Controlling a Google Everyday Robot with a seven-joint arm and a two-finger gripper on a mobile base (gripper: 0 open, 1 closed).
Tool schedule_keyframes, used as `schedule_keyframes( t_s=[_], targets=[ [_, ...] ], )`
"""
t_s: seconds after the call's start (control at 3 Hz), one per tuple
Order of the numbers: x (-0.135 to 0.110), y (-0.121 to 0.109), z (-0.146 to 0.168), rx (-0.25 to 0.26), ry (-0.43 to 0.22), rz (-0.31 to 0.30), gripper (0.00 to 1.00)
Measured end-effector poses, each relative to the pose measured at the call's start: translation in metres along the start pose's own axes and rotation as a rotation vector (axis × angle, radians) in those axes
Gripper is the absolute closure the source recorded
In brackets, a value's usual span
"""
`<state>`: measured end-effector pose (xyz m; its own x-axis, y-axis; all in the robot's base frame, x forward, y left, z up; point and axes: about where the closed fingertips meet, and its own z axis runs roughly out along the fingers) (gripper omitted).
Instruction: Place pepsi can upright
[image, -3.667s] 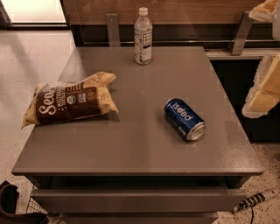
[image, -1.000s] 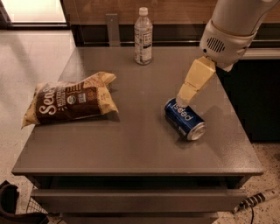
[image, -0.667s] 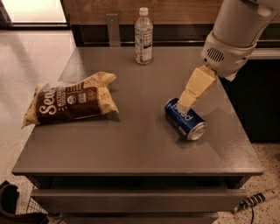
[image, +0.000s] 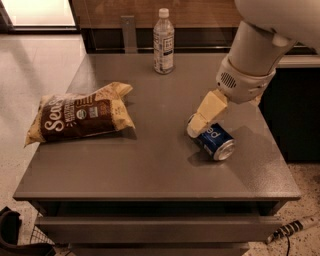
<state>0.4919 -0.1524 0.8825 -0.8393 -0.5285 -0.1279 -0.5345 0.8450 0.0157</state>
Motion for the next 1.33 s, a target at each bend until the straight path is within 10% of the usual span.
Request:
schedule_keyframes(
  t_s=[1.0, 1.33],
  targets=[
    [-0.001, 0.008, 0.031, -0.011, 0.078, 0.033, 0.00],
    [0.007, 0.003, 0.031, 0.009, 0.080, 0.069, 0.13]
  ],
)
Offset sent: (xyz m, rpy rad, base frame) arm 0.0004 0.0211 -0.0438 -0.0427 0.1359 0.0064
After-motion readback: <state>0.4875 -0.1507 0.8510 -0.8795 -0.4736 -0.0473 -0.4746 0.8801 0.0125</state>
